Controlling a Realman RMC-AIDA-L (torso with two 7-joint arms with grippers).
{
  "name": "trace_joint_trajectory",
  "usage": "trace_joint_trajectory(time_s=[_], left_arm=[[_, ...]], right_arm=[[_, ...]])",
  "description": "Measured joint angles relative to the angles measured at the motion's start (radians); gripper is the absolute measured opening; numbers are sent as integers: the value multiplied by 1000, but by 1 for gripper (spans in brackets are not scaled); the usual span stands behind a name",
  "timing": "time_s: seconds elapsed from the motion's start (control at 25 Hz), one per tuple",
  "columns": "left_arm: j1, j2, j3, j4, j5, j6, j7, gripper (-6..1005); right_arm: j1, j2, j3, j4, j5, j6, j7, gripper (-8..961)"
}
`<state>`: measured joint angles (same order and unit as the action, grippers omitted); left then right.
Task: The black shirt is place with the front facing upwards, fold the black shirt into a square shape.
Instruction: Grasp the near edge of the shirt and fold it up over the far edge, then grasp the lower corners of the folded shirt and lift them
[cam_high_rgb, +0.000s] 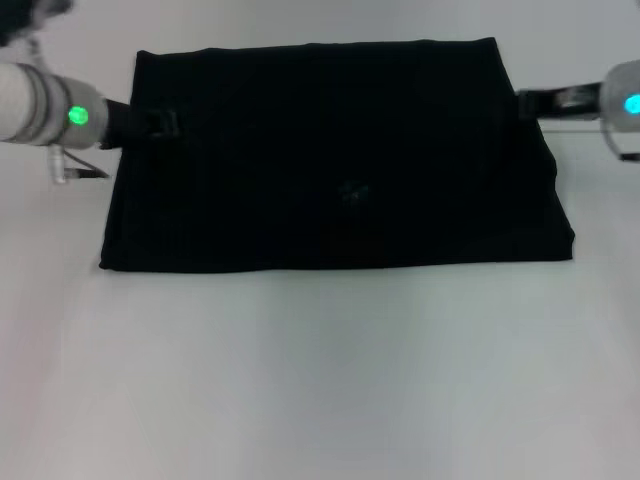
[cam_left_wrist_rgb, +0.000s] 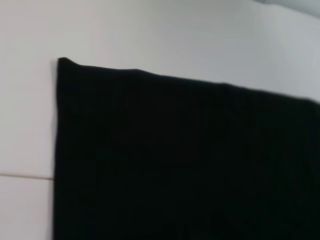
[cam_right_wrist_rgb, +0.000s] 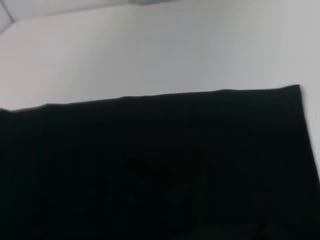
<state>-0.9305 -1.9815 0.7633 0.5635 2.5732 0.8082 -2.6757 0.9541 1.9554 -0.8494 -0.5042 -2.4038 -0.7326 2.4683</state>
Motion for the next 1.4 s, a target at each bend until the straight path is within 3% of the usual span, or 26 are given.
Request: trace_joint_trajectory(time_s=[0.16, 0.32, 0.44, 0.48, 0.56, 0.72, 0.88, 1.08, 1.4], left_arm=[[139, -23, -86, 184, -125, 139, 20, 227], [250, 17, -109, 210, -305, 301, 79, 350], [296, 19, -180, 204, -348, 405, 158, 454], [314, 12, -214, 199, -352, 429, 206, 507], [338, 0, -240, 186, -360, 441, 274, 612], [374, -13, -259, 117, -397, 437, 513, 781], [384, -26, -260, 89, -403, 389, 597, 910], [376, -39, -258, 64, -403, 314, 587, 935], [349, -36, -252, 13, -398, 237, 587, 932]], right_arm=[[-119, -18, 127, -168, 135, -197, -23, 187], [-224, -68, 186, -185, 319, -356, -73, 384], [-281, -87, 202, -170, 360, -452, -95, 594], [-302, -86, 207, -166, 362, -487, -108, 675], [-342, -72, 226, -160, 370, -541, -145, 743], [-400, -28, 298, -128, 408, -607, -262, 879], [-432, 2, 351, -110, 451, -641, -363, 907], [-433, -3, 365, -86, 455, -623, -386, 914], [-411, -15, 367, -69, 455, -576, -404, 914]])
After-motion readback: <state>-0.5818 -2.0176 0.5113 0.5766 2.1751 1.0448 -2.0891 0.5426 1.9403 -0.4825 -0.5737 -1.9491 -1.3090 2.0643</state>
